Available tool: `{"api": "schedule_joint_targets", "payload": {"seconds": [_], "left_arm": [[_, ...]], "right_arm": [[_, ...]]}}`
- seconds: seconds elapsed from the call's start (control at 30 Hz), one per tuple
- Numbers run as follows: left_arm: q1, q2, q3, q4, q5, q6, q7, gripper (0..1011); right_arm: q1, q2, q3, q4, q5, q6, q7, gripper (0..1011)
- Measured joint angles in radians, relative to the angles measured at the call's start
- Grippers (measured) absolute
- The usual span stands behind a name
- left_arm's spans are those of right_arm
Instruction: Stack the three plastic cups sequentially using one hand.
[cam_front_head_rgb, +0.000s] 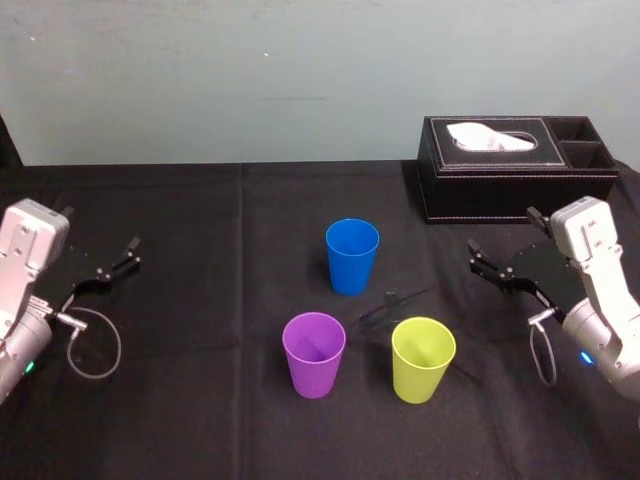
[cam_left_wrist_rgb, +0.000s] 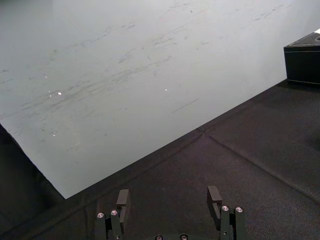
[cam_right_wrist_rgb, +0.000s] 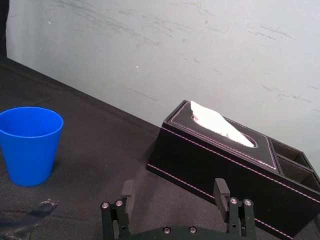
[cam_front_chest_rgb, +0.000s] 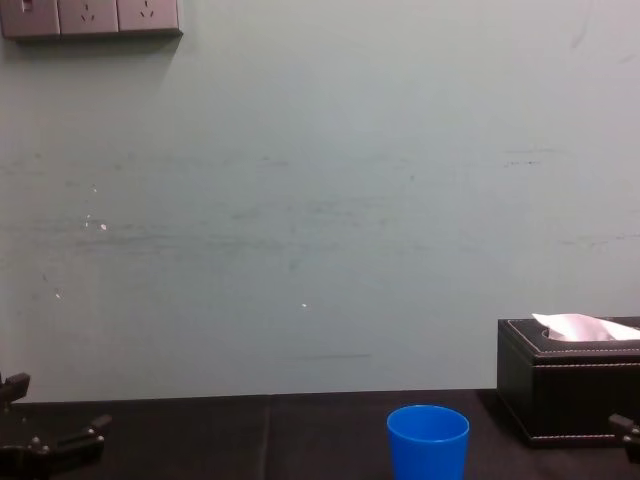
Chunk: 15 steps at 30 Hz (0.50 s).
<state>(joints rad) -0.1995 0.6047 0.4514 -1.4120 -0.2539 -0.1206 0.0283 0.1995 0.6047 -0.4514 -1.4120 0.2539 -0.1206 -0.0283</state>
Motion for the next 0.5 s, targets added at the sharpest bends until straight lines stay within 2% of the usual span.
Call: {"api": "schedule_joint_targets", "payload": {"seconds": [0.5], "left_arm": [[0.000,0.000,0.000,0.000,0.000,0.000,0.000,1010]], "right_arm": [[0.000,0.000,0.000,0.000,0.000,0.000,0.000,1003]]}}
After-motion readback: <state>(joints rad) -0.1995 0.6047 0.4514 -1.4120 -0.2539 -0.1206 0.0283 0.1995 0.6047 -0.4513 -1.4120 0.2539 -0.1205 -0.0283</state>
